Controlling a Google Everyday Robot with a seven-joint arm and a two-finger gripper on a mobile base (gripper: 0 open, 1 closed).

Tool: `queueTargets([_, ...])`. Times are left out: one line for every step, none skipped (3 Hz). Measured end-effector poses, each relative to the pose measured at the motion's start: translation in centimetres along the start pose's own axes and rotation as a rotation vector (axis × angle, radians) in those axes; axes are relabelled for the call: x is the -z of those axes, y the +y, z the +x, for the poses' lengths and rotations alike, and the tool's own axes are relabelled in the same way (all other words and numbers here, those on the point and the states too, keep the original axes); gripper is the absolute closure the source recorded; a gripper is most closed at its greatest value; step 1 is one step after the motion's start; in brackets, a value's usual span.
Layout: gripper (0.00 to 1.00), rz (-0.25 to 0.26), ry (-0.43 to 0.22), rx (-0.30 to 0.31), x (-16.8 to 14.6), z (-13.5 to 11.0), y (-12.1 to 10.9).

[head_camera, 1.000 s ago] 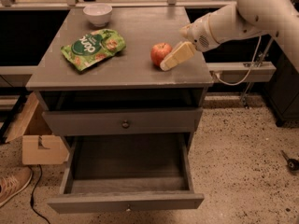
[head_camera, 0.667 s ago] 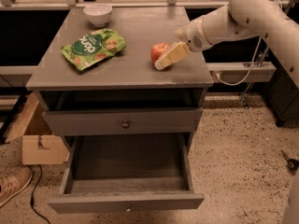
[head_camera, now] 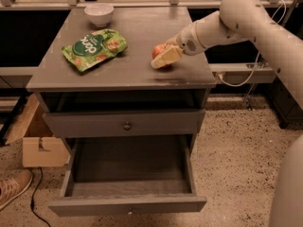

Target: Place apple into middle drawer

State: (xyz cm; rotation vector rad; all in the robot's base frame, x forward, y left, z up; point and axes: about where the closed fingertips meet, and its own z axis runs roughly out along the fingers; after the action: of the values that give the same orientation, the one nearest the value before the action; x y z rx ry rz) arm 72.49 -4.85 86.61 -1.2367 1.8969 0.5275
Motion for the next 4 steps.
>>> queueTargets([0.47,-0.023,-0.011,-0.007,-1.7,-0.2,0.4])
queueTargets([0.71,-0.042,-0.067,0.016,-1.6,-1.3,1.2])
queueTargets([0.94,-0.015,-0.128,0.085,1.9,-2.6,3.1])
queueTargets([1.00,0.015,-0.118,0.137,7.7,-0.1,6.6])
